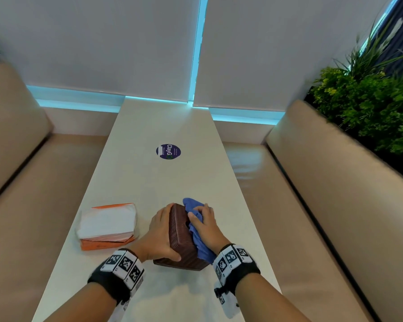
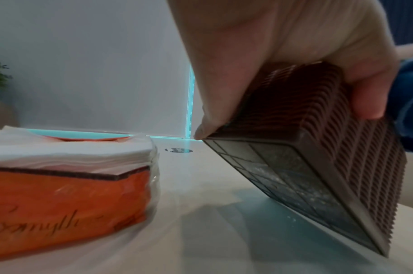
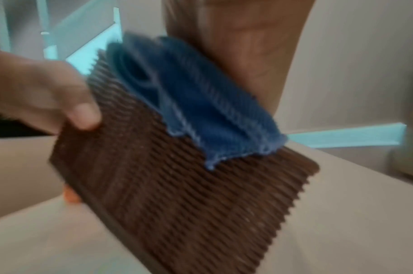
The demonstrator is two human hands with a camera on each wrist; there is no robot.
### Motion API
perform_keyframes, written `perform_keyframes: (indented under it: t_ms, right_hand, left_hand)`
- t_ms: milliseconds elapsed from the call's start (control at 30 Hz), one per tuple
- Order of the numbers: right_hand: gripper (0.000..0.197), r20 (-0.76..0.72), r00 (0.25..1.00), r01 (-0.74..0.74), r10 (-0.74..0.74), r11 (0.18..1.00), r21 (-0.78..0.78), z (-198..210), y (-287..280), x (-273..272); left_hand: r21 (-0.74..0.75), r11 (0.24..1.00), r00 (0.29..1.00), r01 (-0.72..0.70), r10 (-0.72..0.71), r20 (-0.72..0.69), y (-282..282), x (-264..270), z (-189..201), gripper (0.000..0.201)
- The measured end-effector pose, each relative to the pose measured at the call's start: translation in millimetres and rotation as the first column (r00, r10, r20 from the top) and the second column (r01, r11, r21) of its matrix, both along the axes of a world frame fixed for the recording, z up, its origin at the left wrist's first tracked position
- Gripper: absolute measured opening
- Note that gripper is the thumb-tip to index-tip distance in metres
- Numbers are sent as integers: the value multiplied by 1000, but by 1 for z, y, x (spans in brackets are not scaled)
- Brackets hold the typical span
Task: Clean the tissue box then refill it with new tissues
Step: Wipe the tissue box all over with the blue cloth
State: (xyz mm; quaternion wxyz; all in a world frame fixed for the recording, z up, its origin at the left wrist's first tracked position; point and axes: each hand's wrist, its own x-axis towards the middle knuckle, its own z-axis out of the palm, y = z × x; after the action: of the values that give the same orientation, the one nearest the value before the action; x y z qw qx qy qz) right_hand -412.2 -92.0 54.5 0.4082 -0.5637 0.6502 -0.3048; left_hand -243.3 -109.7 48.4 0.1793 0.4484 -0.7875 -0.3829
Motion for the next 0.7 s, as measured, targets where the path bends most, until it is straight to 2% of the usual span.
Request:
perform_keyframes:
  t_ms: [67,133,233,300,400,433,467,567,633,700]
  right_hand:
    - [40,-1,1000,29,-29,997,76,0,-6,-1]
    - [57,-32,998,-53,57,992,111,5,-7,2]
    - [51,-27,980,-197,198,980,21,14,1,12]
    - [46,-21,966,-259,258,965,-43,18,11,21]
    - [36,-83,955,-294,286,950,-106,12,17,30]
    - [35,-77,959,-281,274,955,-94,12,15,31]
    - [38,-58,965,-259,255,963,-69,13,12,30]
    - [62,-67,985,-159,161,987,30,15,-2,25]
    - [61,-114,979,-163,168,985,50,17,-6,24]
    - [54,-100,969,-224,226,974,22,17,0,27]
  left_hand:
    - [-11,1000,999,18,-17,41,-1,-2,-1,136]
    - [-38,999,996,27,-23,90,-2,-4,-4,138]
    - [-101,995,998,7,-2,58,-5,-2,-9,129]
    - [-95,996,1000,2,-2,0,-6,1,-9,111]
    - [-53,998,998,39,-41,-42,-8,3,-13,68]
    - [-49,998,998,34,-36,-58,-8,4,-14,68]
    - [-44,999,996,17,-21,-91,-9,4,-14,77]
    - [-81,997,995,-3,-4,-95,-12,1,-13,107]
    - [-100,995,998,12,-18,-56,-14,-1,-14,113]
    - [-73,997,999,-13,10,-40,-15,1,-15,111]
